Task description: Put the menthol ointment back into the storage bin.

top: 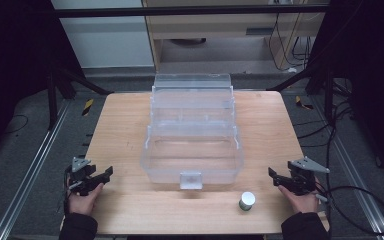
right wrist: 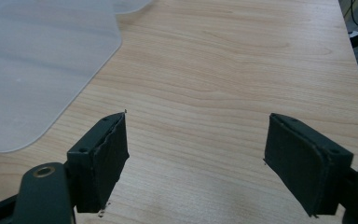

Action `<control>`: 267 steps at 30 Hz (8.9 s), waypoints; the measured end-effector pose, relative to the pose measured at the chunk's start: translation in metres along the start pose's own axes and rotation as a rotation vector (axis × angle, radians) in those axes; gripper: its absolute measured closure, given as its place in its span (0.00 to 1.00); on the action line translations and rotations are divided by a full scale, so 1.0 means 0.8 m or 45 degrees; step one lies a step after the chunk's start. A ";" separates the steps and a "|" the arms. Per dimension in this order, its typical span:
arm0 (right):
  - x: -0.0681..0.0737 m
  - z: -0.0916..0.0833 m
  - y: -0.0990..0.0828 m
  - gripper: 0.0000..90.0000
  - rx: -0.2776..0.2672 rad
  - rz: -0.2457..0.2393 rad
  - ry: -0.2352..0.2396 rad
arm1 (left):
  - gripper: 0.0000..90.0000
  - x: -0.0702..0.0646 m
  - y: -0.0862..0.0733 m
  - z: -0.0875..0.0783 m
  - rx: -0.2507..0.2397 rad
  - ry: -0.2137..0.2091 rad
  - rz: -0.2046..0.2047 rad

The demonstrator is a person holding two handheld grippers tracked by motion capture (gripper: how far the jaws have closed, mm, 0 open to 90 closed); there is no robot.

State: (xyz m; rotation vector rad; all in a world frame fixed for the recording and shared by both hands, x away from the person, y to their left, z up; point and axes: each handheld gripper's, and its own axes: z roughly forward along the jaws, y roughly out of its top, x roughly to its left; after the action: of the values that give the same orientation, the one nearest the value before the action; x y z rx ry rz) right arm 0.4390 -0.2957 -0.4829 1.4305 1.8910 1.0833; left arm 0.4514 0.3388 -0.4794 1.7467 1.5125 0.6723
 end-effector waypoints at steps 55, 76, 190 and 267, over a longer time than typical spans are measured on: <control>0.086 -0.051 0.134 0.45 0.426 -0.758 0.538 | 0.35 -0.010 0.000 0.003 0.059 -0.001 0.083; 0.120 -0.049 0.131 0.43 0.667 -1.000 0.661 | 0.35 -0.011 0.000 0.004 0.065 -0.007 0.088; 0.133 -0.041 0.169 0.56 0.847 -1.029 0.652 | 0.35 -0.014 0.000 0.009 0.095 -0.002 0.109; 0.161 0.069 0.211 0.56 0.836 -1.045 0.605 | 0.36 -0.013 0.001 0.009 0.086 -0.003 0.107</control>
State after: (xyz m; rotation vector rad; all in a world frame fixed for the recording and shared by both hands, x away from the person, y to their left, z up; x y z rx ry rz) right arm 0.5335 -0.1379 -0.3637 0.4978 2.9611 0.4104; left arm 0.4554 0.3275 -0.4821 1.8699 1.4820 0.6678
